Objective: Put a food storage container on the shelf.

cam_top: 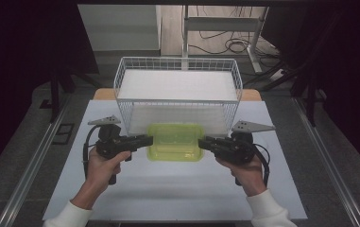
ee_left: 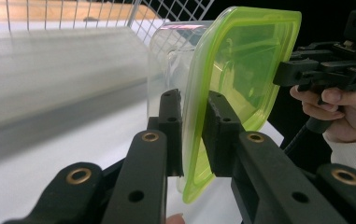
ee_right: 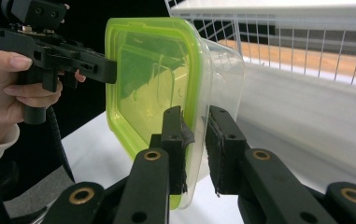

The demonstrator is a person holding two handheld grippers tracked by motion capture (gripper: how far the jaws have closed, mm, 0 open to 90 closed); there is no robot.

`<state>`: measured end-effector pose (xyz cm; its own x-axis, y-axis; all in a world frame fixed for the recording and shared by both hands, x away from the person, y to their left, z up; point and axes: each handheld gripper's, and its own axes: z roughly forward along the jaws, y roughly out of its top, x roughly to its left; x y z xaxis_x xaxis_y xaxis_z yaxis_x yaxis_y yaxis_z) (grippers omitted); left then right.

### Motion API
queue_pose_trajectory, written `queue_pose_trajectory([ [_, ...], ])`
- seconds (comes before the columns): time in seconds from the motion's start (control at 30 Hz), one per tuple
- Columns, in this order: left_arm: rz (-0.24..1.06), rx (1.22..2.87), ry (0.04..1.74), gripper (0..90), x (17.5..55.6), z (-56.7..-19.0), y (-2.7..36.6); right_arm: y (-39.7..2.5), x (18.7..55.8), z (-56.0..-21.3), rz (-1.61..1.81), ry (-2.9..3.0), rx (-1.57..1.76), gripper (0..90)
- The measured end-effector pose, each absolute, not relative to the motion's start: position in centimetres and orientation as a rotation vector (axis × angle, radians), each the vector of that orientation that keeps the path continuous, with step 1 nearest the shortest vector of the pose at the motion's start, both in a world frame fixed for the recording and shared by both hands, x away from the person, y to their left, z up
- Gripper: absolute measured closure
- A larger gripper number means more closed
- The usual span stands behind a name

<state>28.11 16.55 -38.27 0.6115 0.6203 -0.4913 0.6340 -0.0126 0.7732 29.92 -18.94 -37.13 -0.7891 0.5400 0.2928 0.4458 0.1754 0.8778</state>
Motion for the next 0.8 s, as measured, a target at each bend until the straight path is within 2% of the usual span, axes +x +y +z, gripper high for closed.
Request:
queue_pose_trajectory([
  [0.8,0.042,1.637,1.0,79.2,30.4,-33.2,17.1,-18.5,31.9,-31.1,1.746,2.271,0.86,77.7],
])
